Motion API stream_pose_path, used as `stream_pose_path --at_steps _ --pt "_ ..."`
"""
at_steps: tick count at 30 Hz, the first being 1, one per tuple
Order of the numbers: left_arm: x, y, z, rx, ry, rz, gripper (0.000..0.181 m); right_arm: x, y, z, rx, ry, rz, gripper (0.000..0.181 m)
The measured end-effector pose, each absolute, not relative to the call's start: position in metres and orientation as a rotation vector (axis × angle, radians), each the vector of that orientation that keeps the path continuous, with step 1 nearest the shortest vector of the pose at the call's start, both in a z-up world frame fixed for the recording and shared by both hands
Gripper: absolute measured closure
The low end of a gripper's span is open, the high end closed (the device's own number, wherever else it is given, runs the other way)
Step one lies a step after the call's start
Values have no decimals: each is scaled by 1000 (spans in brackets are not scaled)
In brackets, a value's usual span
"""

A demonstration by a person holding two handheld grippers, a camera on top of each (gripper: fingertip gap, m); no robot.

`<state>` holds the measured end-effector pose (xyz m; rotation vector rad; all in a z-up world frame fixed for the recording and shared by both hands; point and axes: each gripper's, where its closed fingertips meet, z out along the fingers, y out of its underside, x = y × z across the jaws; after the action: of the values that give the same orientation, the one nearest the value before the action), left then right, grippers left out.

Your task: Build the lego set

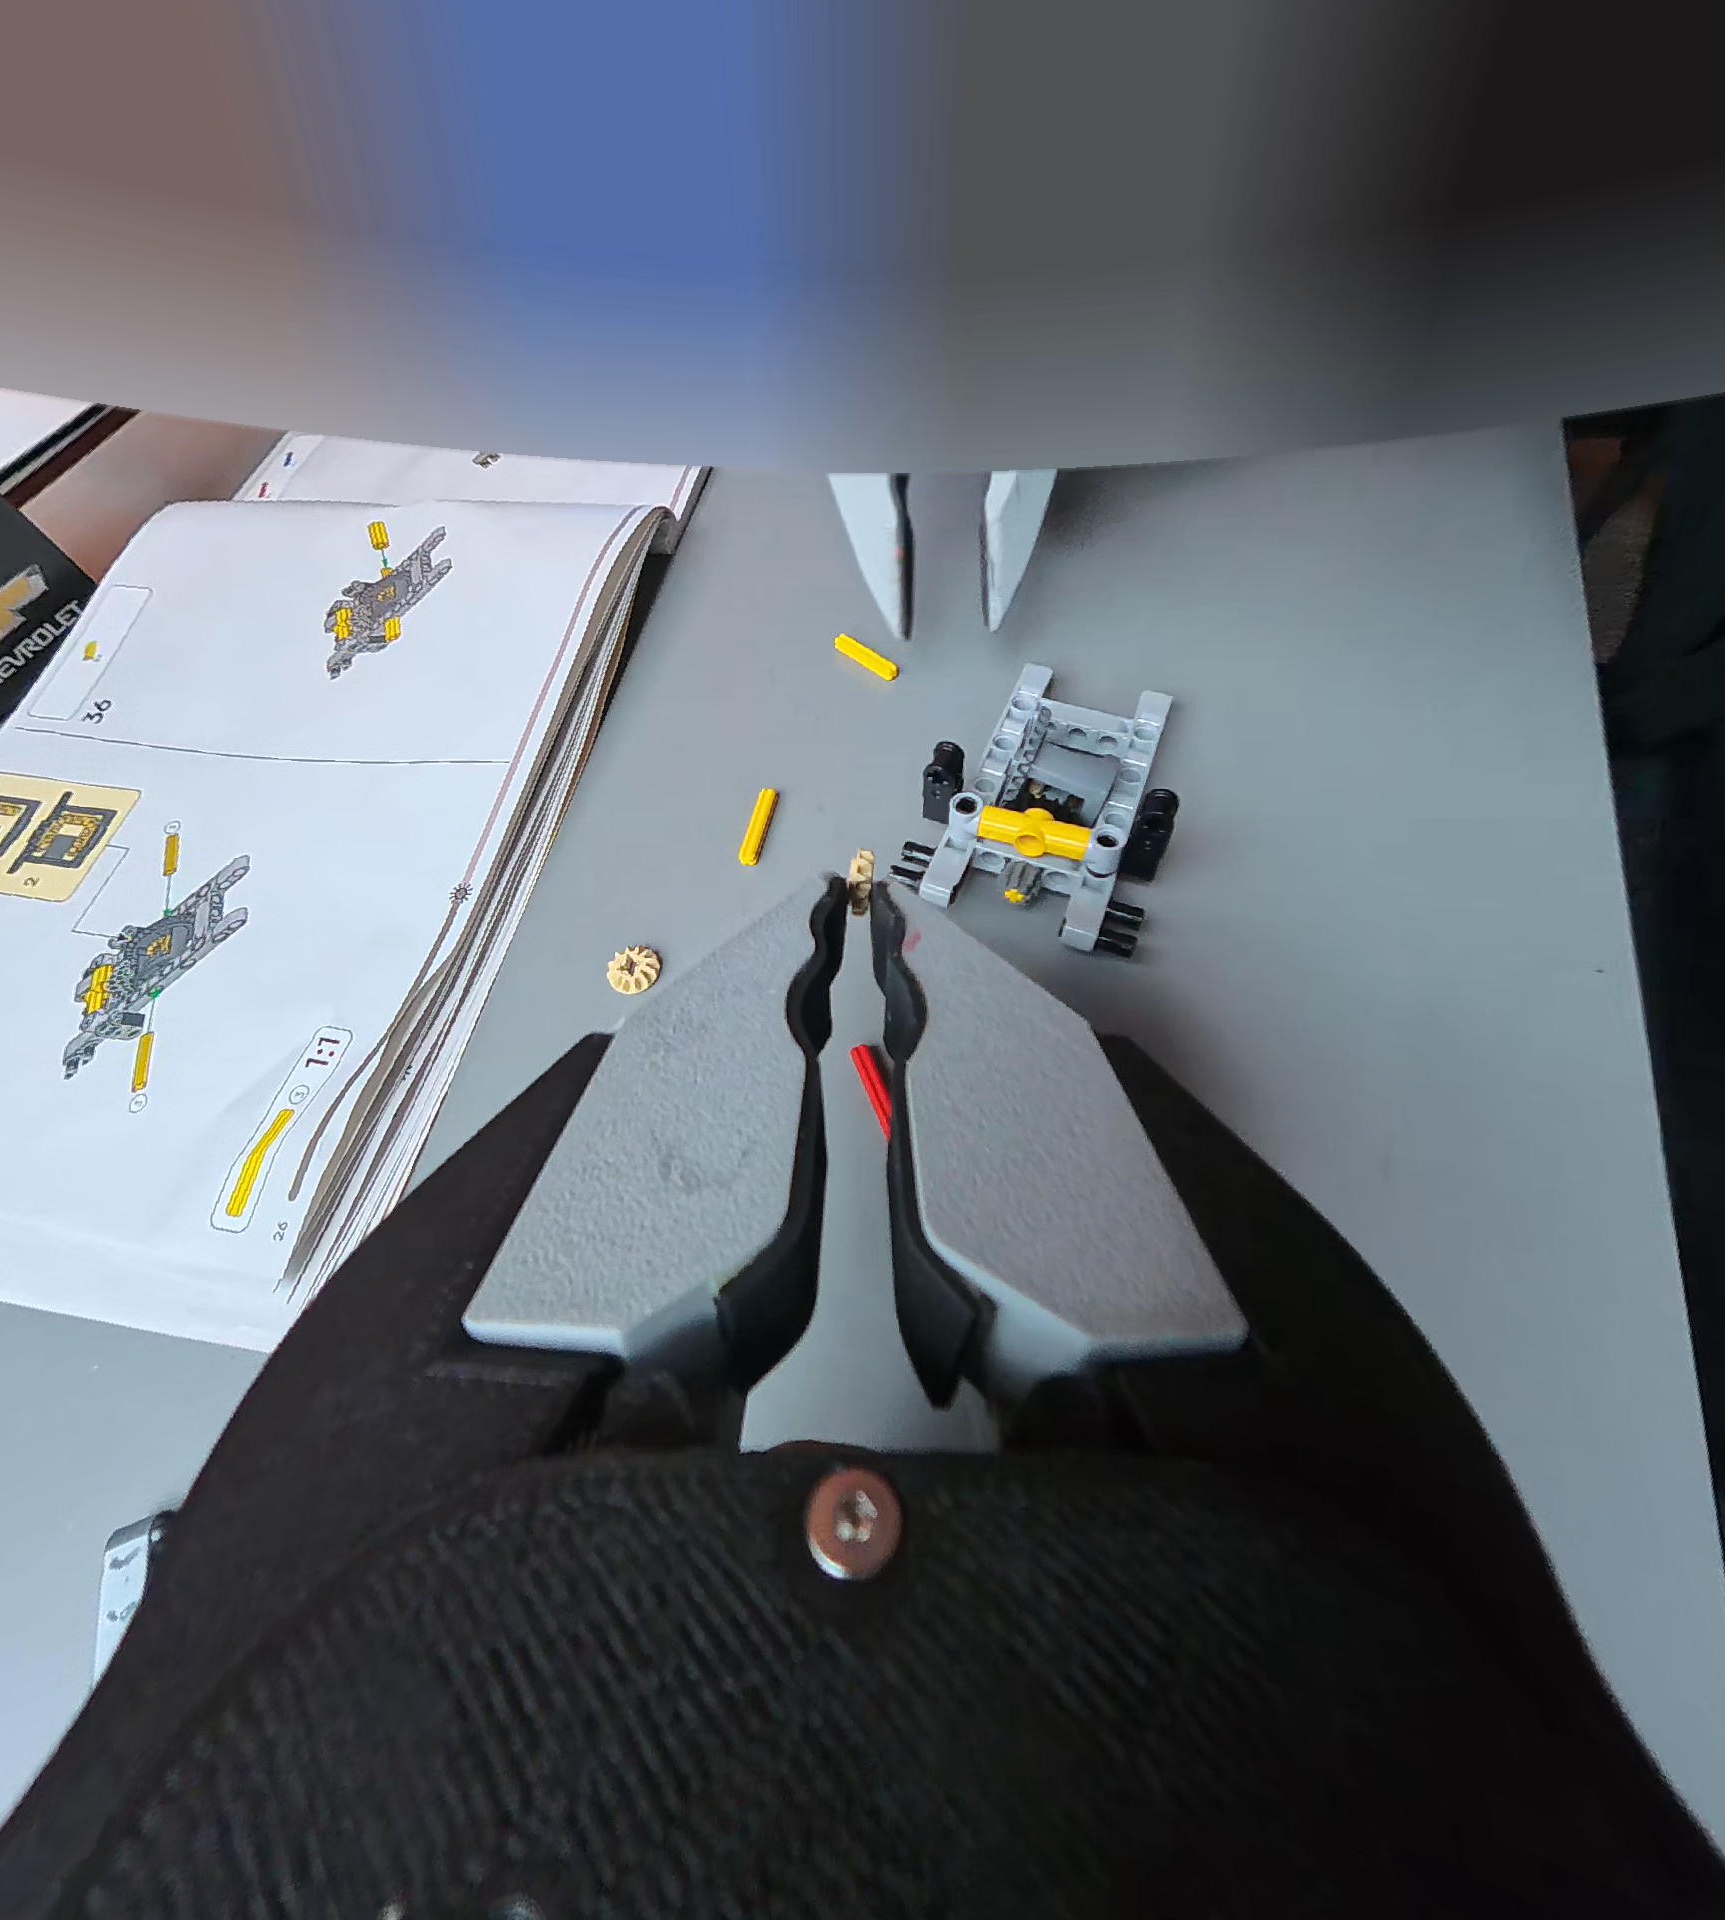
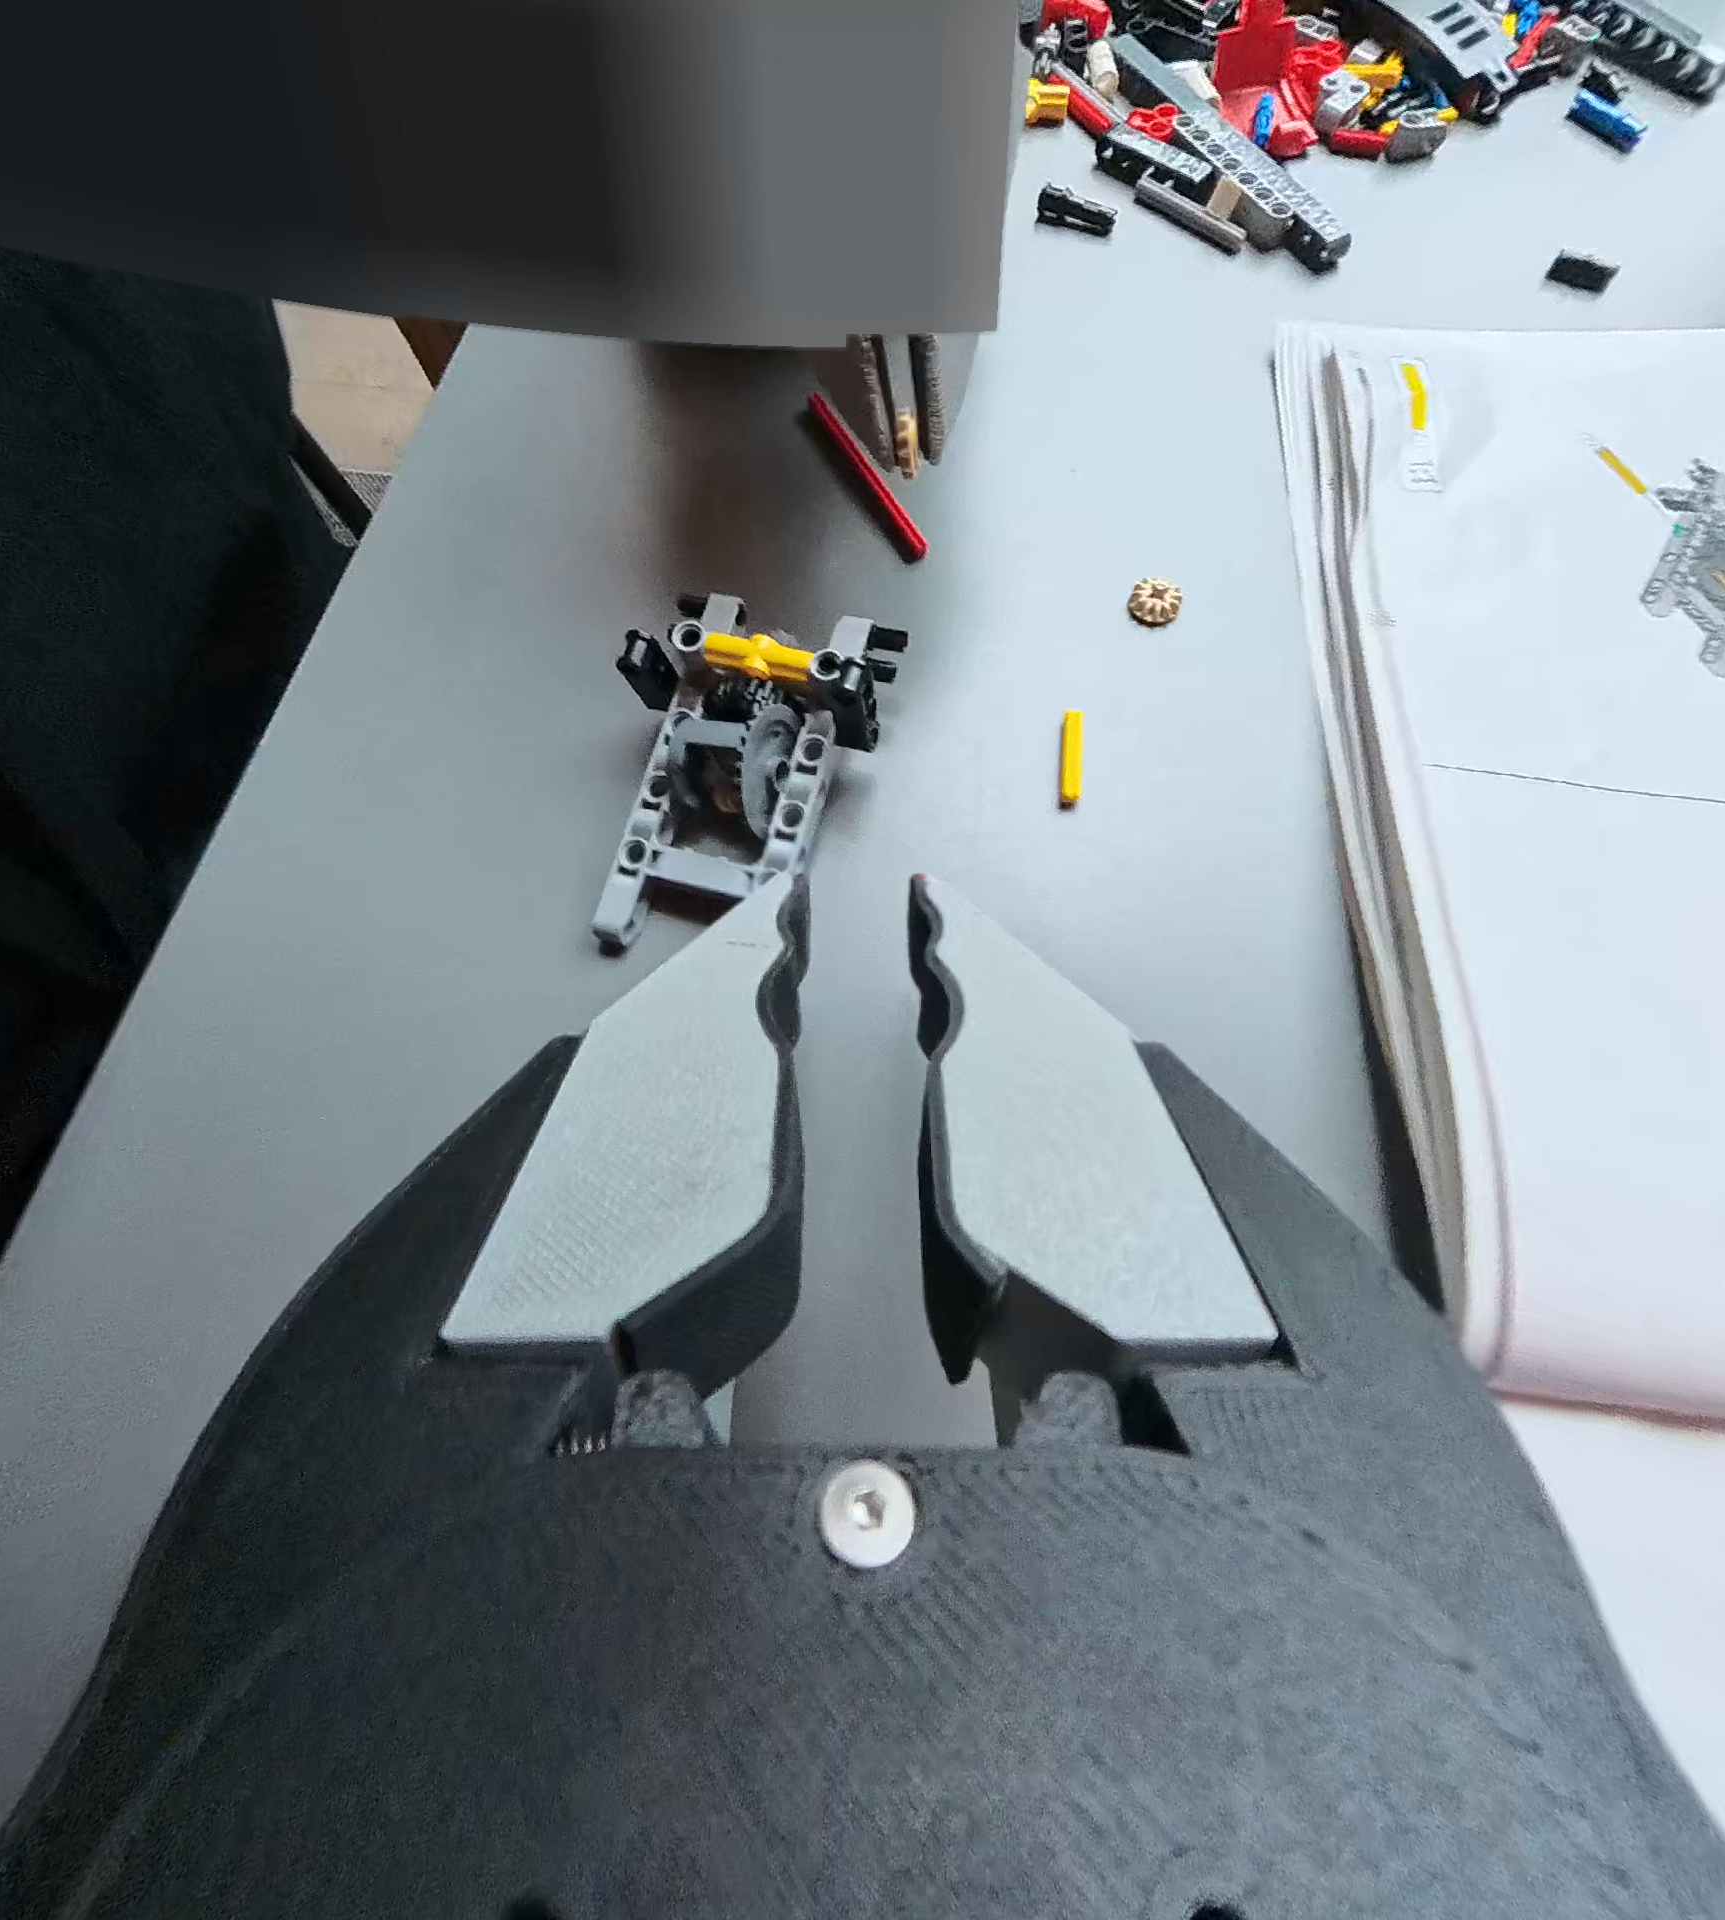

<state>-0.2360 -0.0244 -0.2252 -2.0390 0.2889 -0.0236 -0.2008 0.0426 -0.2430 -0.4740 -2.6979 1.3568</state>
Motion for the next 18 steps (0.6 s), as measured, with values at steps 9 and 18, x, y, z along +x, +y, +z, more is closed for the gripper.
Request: stream_pose_path --at_steps 9,18 --pt "-238 -25 -223 -2022 271 -19 180 -194 26 -244 -622 -2705 1495 160" --pt "-239 -25 -221 -2015 254 -46 180 -191 20 -242 -668 -2705 1552 156"
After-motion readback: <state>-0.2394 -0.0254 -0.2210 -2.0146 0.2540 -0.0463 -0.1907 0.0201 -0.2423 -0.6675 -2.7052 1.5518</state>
